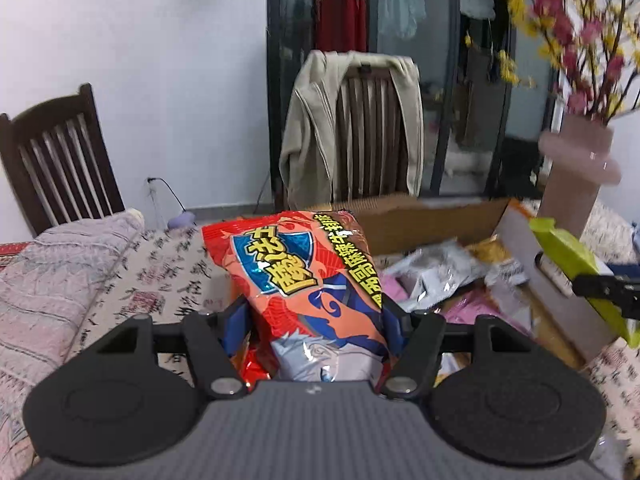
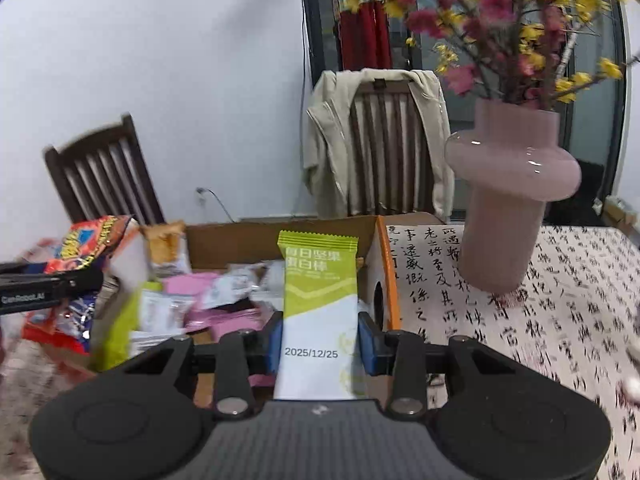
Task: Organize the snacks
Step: 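Carry the chip bag and green bar over the box with both tools, then lower both snacks into the box and open both tools, then move both tools back over the remaining white packets, then grasp a white packet with the left tool while the right tool grasps another white packet, then carry both white packets over the box and release them inside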
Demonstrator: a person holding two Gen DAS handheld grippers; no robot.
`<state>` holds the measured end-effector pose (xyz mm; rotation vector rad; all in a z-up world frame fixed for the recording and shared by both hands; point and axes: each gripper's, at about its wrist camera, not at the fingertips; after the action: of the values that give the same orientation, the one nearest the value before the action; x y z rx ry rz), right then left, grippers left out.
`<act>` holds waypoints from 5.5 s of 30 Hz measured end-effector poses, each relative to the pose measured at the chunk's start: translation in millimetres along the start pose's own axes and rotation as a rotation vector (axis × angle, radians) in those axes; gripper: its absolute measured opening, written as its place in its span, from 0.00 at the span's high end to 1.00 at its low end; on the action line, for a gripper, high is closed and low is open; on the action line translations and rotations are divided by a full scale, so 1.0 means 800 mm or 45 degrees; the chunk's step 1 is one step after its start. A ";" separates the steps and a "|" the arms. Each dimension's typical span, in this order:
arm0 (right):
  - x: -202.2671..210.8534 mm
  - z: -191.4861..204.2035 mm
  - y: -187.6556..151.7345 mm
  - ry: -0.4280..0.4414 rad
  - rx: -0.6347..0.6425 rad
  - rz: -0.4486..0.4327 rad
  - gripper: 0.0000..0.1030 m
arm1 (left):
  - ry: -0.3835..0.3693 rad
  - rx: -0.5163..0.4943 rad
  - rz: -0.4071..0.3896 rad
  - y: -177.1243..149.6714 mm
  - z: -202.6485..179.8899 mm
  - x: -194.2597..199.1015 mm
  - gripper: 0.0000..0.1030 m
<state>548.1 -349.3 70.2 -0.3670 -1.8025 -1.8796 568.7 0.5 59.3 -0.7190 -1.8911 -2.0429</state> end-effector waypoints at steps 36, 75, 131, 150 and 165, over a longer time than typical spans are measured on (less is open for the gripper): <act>0.169 0.064 -0.055 0.074 0.151 -0.147 0.20 | -0.059 0.024 -0.181 -0.065 -0.028 0.267 0.00; 0.382 0.048 -0.283 0.215 0.143 -0.091 0.06 | 0.075 0.092 0.001 -0.261 -0.079 0.423 0.00; 0.169 0.058 -0.181 0.470 0.080 0.144 0.53 | -0.117 -0.050 0.119 -0.130 -0.101 0.095 0.54; 0.058 0.151 -0.140 0.226 0.250 0.208 0.58 | -0.061 0.171 0.040 -0.190 0.016 0.236 0.53; 0.225 0.132 -0.212 0.325 0.219 0.114 0.60 | -0.173 0.205 0.050 -0.225 -0.032 0.307 0.53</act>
<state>292.4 -277.0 29.4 -0.1364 -1.7282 -1.6157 265.7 29.6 33.4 -0.8654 -2.0699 -1.8344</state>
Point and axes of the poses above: each gripper's, at about its wrist camera, not at the fingertips, and x roughly against the way its jaws point, z to its left, y to its top, and after that the axes turned 3 degrees about -z, right-handed
